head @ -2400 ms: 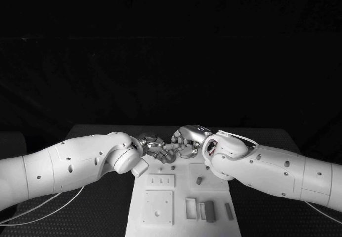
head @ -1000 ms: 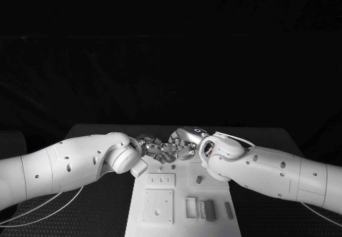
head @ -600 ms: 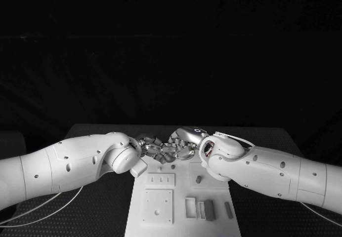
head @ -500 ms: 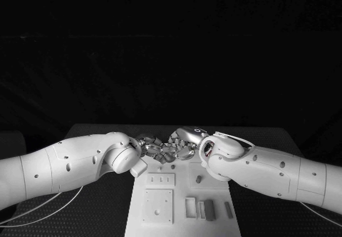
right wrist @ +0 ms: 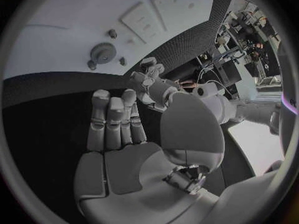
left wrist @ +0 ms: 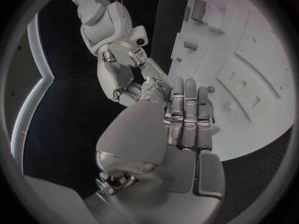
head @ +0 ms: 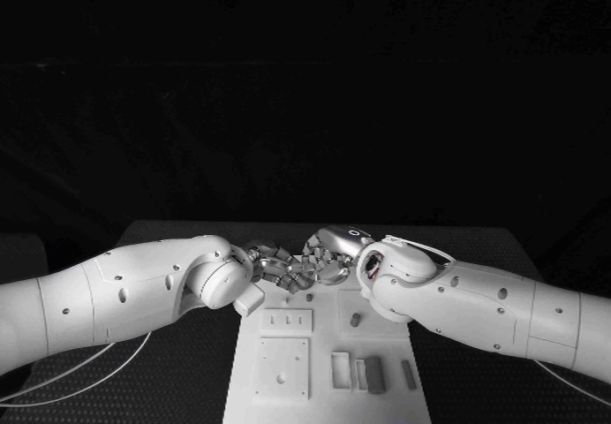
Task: Assemble the parts on the task board
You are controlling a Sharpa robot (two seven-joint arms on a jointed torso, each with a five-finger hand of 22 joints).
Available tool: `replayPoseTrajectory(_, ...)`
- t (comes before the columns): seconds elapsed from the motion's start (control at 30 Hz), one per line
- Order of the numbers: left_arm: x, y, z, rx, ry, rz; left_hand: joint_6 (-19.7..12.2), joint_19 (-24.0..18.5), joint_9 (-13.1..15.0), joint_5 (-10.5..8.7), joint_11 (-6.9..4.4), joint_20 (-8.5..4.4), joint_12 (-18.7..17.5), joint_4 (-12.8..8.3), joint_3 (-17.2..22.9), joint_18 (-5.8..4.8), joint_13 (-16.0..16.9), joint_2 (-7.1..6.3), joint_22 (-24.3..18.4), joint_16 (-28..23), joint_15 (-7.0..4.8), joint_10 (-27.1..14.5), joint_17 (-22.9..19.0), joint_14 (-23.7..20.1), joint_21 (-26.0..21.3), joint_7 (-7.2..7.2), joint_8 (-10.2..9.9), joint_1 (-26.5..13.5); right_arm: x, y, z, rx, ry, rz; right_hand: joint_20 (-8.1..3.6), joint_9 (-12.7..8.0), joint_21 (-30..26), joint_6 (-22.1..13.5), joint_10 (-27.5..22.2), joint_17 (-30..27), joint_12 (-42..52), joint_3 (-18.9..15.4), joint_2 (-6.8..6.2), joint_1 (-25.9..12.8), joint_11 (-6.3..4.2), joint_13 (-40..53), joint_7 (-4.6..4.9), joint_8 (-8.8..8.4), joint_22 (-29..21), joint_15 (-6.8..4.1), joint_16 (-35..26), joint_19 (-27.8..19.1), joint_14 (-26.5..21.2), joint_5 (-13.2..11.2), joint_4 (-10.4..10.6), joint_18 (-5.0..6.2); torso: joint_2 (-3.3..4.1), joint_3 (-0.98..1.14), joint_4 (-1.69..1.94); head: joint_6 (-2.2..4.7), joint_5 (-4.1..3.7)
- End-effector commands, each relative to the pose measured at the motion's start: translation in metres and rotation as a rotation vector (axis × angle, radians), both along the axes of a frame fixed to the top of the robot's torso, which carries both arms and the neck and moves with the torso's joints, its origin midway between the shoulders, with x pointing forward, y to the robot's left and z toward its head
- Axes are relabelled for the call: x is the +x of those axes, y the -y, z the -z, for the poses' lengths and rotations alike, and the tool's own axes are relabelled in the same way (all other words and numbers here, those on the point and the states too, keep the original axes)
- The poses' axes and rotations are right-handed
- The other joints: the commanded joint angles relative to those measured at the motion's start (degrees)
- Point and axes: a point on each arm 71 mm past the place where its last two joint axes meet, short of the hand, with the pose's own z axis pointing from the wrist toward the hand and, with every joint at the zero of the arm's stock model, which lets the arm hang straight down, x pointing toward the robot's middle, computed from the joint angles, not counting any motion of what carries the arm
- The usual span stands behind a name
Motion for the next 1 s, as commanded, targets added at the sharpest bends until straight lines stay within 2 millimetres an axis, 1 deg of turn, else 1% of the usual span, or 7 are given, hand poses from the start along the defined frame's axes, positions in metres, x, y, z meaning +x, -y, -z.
replayPoseTrajectory(0.03, -0.0014, 0.0073, -0.0053, -0.052, -0.003, 0.035, 0.6, -0.4, 0.2, -0.01, -0.20, 0.00, -0.2, 0.1, 0.5, -0.43, 0.1, -0.21, 1.2, 0.2, 0.01, 0.1, -0.1, -0.3, 0.2, -0.83, -0.4, 0.1, -0.0011, -0.0008, 0.0062, -0.027, -0.029, -0.023, 0.31, 0.0, -0.2, 2.8, -0.6, -0.3, -0.5, 0.7, 0.38, -0.5, 0.29, -0.2, 2.42, 0.39, 0.2, 0.02, -0.5, -0.5, -0.2, 0.1, 0.1, 0.78, 0.00, -0.03, 0.02, -0.05, 0.06)
replayPoseTrajectory(0.13, -0.0012, 0.0071, -0.0052, -0.054, -0.005, 0.032, 0.6, -0.4, 0.2, -0.02, -0.20, 0.02, -0.2, 0.1, 0.7, -0.43, 0.1, -0.23, 1.3, 0.2, 0.01, 0.1, -0.1, -0.3, 0.2, -0.82, -0.4, 0.1, -0.0013, -0.0015, 0.0069, -0.027, -0.041, -0.032, 1.04, 0.0, -1.2, 2.4, -1.6, -1.7, -2.9, 0.9, 0.42, -1.0, 0.67, -1.5, 2.73, 0.04, 0.0, 0.41, -2.6, -2.0, -1.3, 0.1, 0.0, 0.78, -0.01, 0.00, 0.00, -0.06, 0.05)
replayPoseTrajectory(0.2, -0.0012, 0.0070, -0.0051, -0.053, -0.005, 0.032, 0.6, -0.5, 0.2, -0.02, -0.19, 0.02, -0.3, 0.1, 0.9, -0.43, 0.1, -0.21, 1.3, 0.2, 0.01, 0.1, -0.1, -0.3, 0.2, -0.78, -0.4, 0.1, -0.0017, -0.0019, 0.0067, -0.024, -0.042, -0.038, 1.50, 0.0, -1.7, 2.1, -4.0, -3.1, -8.3, 1.2, 0.58, -1.3, 1.44, -4.7, 3.17, -0.16, 0.0, 1.09, -4.3, -2.8, -1.7, 0.0, 0.0, 0.78, -0.01, 0.01, 0.00, -0.04, 0.05)
replayPoseTrajectory(0.23, -0.0012, 0.0068, -0.0051, -0.053, -0.006, 0.032, 0.6, -0.5, 0.2, -0.02, -0.18, 0.02, -0.3, 0.1, 0.9, -0.43, 0.1, -0.23, 1.3, 0.2, 0.01, 0.1, -0.1, -0.4, 0.2, -0.74, -0.4, 0.1, -0.0018, -0.0020, 0.0066, -0.021, -0.042, -0.040, 1.72, 0.2, -1.6, 2.2, -2.0, -3.9, -11.4, 1.1, 0.87, -1.3, 1.64, -7.3, 3.27, -0.08, 0.1, 1.31, -4.7, -2.9, -1.3, -0.1, -0.1, 0.78, 0.00, 0.01, 0.02, -0.05, 0.04)
replayPoseTrajectory(0.3, -0.0013, 0.0068, -0.0051, -0.053, -0.007, 0.033, 0.5, -0.5, 0.2, -0.02, -0.17, 0.02, -0.3, 0.1, 1.0, -0.43, 0.2, -0.22, 1.3, 0.3, 0.01, 0.1, -0.2, -0.4, 0.3, -0.71, -0.4, 0.1, -0.0020, -0.0023, 0.0066, -0.020, -0.043, -0.043, 1.78, 0.2, -1.6, 2.2, -1.4, -4.2, -12.3, 1.0, 0.76, -1.3, 1.63, -8.0, 3.24, -0.12, 0.1, 1.28, -4.7, -2.9, -1.2, 0.1, -0.3, 0.78, 0.01, 0.01, 0.02, -0.07, 0.03)
replayPoseTrajectory(0.57, -0.0010, 0.0065, -0.0049, -0.052, -0.008, 0.034, 0.6, -0.6, 0.2, -0.01, -0.16, 0.03, -0.4, 0.0, 1.4, -0.43, 0.2, -0.10, 1.3, 0.3, 0.01, 0.2, -0.2, -0.4, 0.3, -0.63, -0.4, 0.1, -0.0020, -0.0022, 0.0065, -0.010, -0.045, -0.045, 2.18, 0.4, -2.1, 2.2, -1.0, -5.1, -17.6, 1.0, 0.91, -1.5, 2.44, -11.5, 3.34, -0.24, 0.0, 2.01, -5.1, -3.5, -1.9, 0.1, -0.5, 0.78, 0.00, 0.01, 0.00, -0.13, 0.06)
replayPoseTrajectory(1.0, -0.0006, 0.0061, -0.0041, -0.048, -0.017, 0.040, 0.6, -0.6, 0.2, 0.00, -0.14, 0.03, -0.4, 0.0, 1.7, -0.43, 0.2, -0.13, 1.3, 0.3, 0.02, 0.2, -0.3, -0.5, 0.4, -0.57, -0.5, 0.2, -0.0016, -0.0006, 0.0079, -0.015, -0.054, -0.035, 2.32, 0.5, -2.2, 2.6, -0.1, -5.3, -18.4, 0.9, 1.16, -1.5, 2.47, -12.0, 3.18, -0.07, 0.0, 2.09, -4.9, -3.5, -2.0, 0.1, -0.7, 0.78, 0.01, 0.03, 0.05, -0.37, 0.06)
